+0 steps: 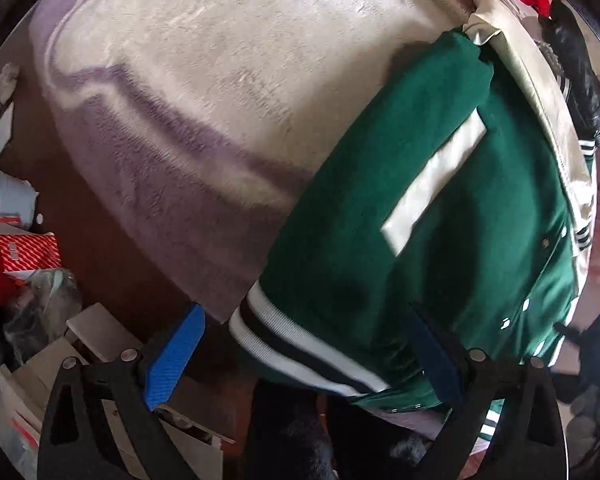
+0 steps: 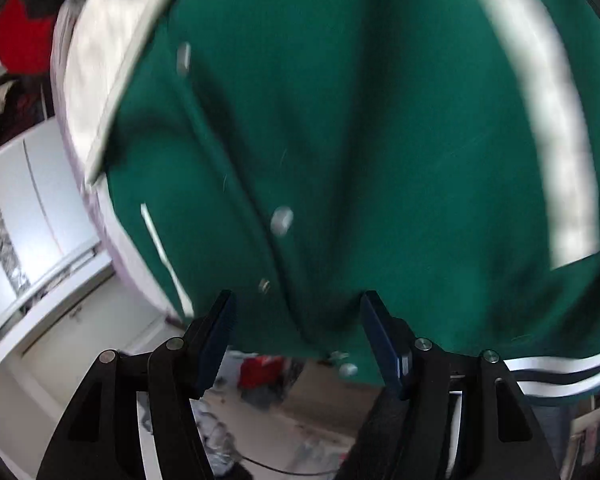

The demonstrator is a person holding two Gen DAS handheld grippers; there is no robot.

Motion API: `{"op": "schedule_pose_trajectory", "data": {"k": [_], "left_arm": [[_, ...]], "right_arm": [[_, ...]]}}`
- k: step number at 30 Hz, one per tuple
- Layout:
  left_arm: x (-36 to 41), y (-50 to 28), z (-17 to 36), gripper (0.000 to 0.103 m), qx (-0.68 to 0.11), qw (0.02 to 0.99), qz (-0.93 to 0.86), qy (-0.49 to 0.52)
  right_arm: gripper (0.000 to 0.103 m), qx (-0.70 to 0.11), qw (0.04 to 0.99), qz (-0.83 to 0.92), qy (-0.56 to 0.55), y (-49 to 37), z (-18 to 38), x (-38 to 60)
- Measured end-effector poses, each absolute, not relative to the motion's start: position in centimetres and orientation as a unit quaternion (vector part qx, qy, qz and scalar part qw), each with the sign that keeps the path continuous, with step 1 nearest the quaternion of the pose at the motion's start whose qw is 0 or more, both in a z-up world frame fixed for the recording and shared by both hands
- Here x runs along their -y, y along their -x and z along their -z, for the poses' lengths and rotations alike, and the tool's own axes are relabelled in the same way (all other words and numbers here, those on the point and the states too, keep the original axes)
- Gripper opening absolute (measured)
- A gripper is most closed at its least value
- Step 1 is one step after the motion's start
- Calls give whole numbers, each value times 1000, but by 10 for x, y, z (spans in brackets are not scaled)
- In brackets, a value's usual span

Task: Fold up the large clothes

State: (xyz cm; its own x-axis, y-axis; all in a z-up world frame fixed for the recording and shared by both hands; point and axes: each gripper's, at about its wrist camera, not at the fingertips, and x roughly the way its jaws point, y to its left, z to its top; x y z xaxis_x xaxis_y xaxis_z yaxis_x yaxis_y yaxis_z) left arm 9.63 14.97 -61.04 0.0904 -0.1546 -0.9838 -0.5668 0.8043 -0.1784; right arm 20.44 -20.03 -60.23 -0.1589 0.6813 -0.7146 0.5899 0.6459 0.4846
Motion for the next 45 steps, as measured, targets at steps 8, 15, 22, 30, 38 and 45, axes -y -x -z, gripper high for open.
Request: {"op": "schedule_pose_trajectory", "data": {"k": [8,15,22,30,38,45], "left_arm": [[-132,-127,571,102,-610,751,-174,182],[-99,-215,595,103,-608,767,-187,83],[-101,-239,649,103,-603,772,-164,116],[-119,-235,632,103,-593,776,-163,144],[-106,-225,572,103,-552,802,-199,115],[-80,-219,578,103,-571,791,-206,76]], "right_arm": [[65,-710,575,-75,-399,-271,580,166],[66,-641,696,-97,-308,-414,504,213],[66,-660,717,-110,-193,-582,545,203],[14,-677,711,-146,-126,-642,598,164],[2,-623,775,-100,-45,-657,547,159],[2,-611,789,-63,-3,-674,553,139]]}}
